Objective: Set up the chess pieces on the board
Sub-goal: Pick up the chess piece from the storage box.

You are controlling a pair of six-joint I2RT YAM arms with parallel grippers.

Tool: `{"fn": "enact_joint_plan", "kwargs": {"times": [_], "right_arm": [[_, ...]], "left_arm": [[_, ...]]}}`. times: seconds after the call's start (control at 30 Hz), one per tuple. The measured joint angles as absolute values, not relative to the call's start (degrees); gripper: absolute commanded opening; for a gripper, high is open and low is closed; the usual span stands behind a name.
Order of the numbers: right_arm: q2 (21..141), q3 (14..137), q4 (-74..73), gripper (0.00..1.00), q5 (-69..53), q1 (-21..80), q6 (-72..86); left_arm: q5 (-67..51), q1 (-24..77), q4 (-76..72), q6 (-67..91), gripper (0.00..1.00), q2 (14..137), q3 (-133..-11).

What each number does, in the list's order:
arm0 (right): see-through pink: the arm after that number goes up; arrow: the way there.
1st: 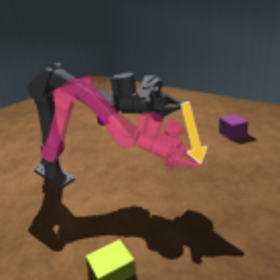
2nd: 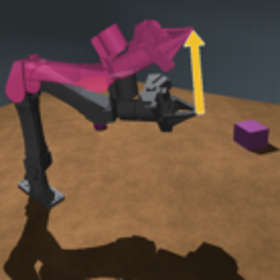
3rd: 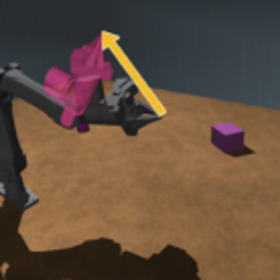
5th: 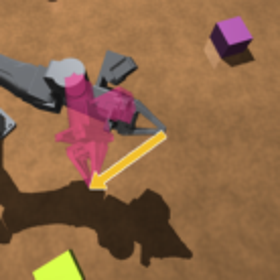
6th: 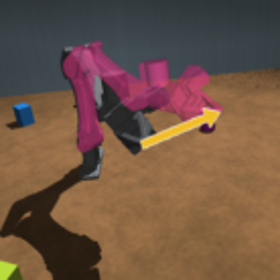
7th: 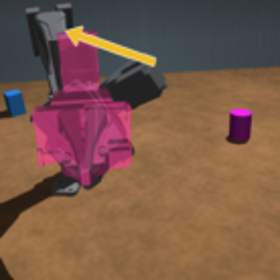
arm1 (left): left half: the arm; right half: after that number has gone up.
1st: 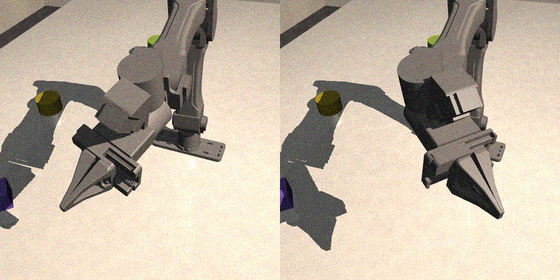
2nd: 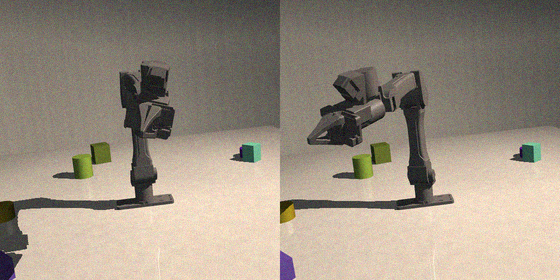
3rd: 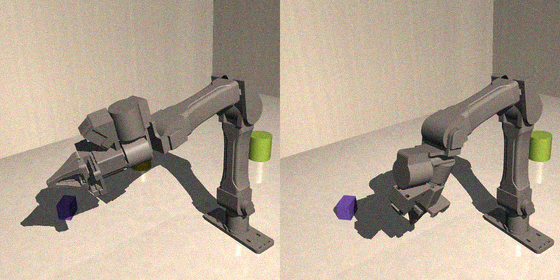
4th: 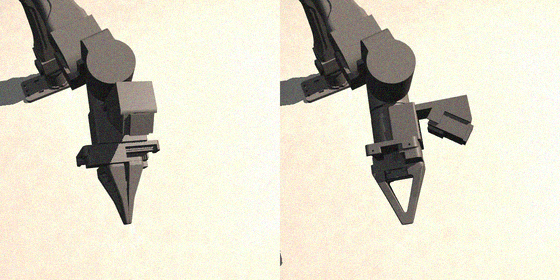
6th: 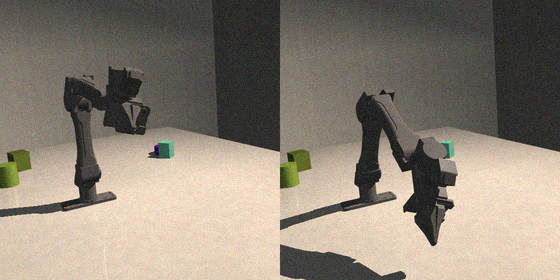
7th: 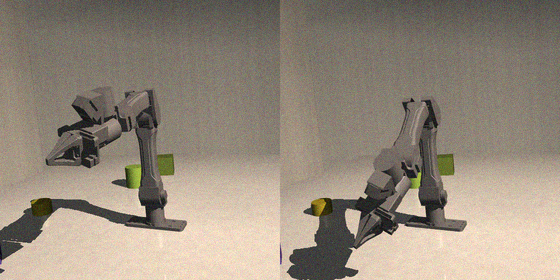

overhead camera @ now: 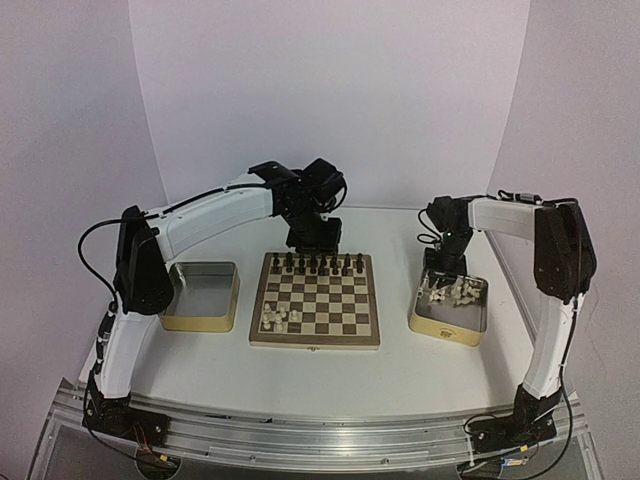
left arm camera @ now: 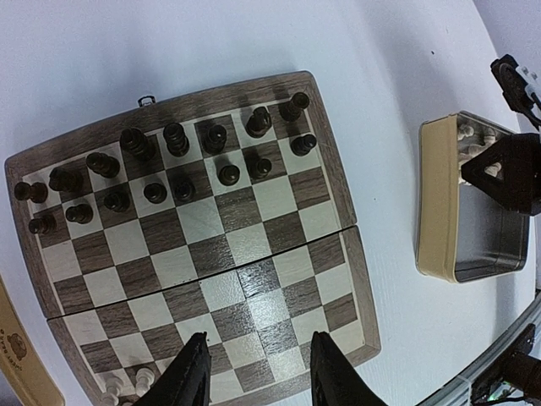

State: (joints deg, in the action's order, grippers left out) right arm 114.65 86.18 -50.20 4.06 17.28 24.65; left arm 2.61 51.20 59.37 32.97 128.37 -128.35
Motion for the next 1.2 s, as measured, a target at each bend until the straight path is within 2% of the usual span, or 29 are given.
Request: {"fn": "enact_joint_plan", "kwargs": {"times": [1.03,1.2], "right_arm": [[117.24,86.35,-49.5,0.15,4.03,17.28,24.21],[117.43,86.35,-49.5,0.03,4.05,17.28,24.19]], "left_arm": [[2.54,51.2,58.87,32.96,0.4,130.28,-128.55],[2.52,51.2,58.87,32.95,0.4,130.28,-128.55]]}}
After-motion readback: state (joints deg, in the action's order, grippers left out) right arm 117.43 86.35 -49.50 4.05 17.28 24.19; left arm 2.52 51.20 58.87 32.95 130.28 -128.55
